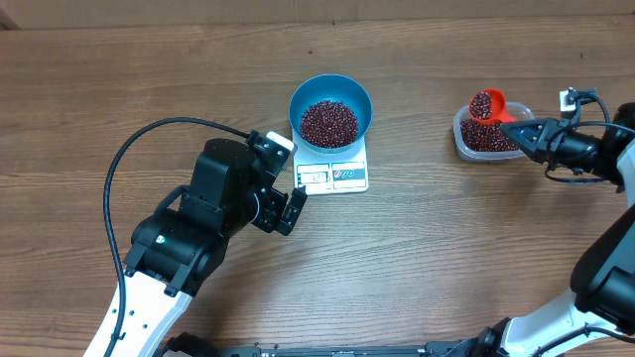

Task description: Scoop item into bowl and weigh 150g on scale

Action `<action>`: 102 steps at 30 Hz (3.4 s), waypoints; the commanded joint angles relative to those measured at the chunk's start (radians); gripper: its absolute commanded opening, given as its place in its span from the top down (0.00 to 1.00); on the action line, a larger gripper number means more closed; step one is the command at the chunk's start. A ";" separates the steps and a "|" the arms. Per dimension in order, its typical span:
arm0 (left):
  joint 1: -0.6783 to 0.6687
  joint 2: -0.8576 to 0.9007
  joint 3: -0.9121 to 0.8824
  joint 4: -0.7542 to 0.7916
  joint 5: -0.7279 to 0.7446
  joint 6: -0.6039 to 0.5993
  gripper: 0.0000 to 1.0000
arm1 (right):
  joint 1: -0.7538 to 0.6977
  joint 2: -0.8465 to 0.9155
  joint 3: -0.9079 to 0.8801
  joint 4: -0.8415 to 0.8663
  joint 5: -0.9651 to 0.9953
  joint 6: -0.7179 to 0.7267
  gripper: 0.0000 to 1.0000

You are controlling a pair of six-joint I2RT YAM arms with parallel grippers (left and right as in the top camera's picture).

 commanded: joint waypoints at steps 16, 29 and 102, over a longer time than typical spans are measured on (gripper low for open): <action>0.004 -0.011 0.008 0.003 0.011 0.016 0.00 | 0.298 0.006 0.002 0.021 -0.105 -0.022 0.96; 0.004 -0.011 0.008 0.003 0.011 0.016 0.00 | 0.476 0.006 0.002 0.232 -0.137 0.063 0.96; 0.004 -0.011 0.008 0.003 0.011 0.016 0.01 | 0.692 0.006 0.002 0.687 0.493 -0.655 0.96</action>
